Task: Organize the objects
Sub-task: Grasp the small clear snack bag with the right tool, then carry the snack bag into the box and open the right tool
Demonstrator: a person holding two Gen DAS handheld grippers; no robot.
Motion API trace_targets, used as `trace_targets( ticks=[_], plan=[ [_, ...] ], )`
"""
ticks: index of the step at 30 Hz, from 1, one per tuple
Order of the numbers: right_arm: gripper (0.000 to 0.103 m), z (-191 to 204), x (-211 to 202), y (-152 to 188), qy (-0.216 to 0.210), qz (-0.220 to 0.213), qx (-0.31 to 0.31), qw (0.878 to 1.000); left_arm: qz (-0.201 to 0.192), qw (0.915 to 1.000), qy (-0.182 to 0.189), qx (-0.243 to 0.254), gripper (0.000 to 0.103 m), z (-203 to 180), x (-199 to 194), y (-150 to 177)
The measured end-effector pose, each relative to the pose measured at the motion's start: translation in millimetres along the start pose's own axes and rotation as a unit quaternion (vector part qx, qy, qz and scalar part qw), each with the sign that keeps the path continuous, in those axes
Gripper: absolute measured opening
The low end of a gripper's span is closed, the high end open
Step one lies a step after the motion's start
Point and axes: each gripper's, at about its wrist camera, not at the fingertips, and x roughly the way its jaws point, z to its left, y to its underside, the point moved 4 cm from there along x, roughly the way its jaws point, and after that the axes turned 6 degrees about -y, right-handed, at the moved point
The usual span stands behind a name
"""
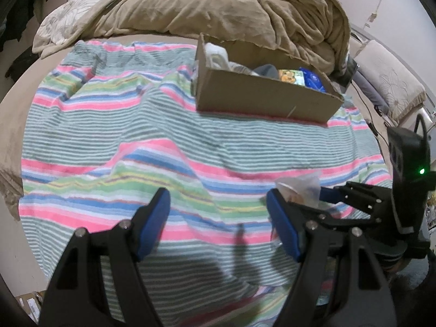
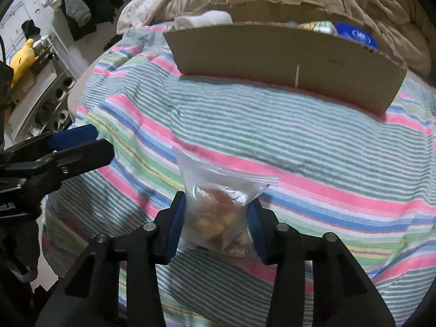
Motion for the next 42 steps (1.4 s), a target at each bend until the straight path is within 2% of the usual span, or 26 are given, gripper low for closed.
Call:
trace_targets(
  ticks=[8, 22, 28, 32, 38, 42],
  plan=[
    [0.042, -3, -27, -29, -0.008, -0.043, 0.002, 0.999, -0.014, 0.9999, -0.002, 0.0, 0.075, -2, 0, -13],
    [0.042, -16, -68, -103, -0.003, -0.121, -0.009, 0.993, -0.066, 0.9978, -0.008, 0.007, 0.075, -1, -9, -67],
    [0.042, -26, -78, -131, 0.012, -0.135, -0.015, 0.991, -0.089, 0.9959, -0.012, -0.002, 0.075, 11, -9, -90],
    [0.042, -29, -77, -150, 0.016, -0.141, -0.016, 0.99, -0.092, 0.9957, -0.011, -0.004, 0.075, 17, -4, -100],
    [0.042, -37, -58, -166, 0.017, -0.132, -0.011, 0.991, -0.099, 0.995, -0.012, -0.003, 0.075, 25, 4, -117],
    [0.042, -48, -32, -173, 0.016, -0.116, 0.002, 0.993, -0.096, 0.9954, -0.011, 0.004, 0.075, 26, 16, -125]
  ],
)
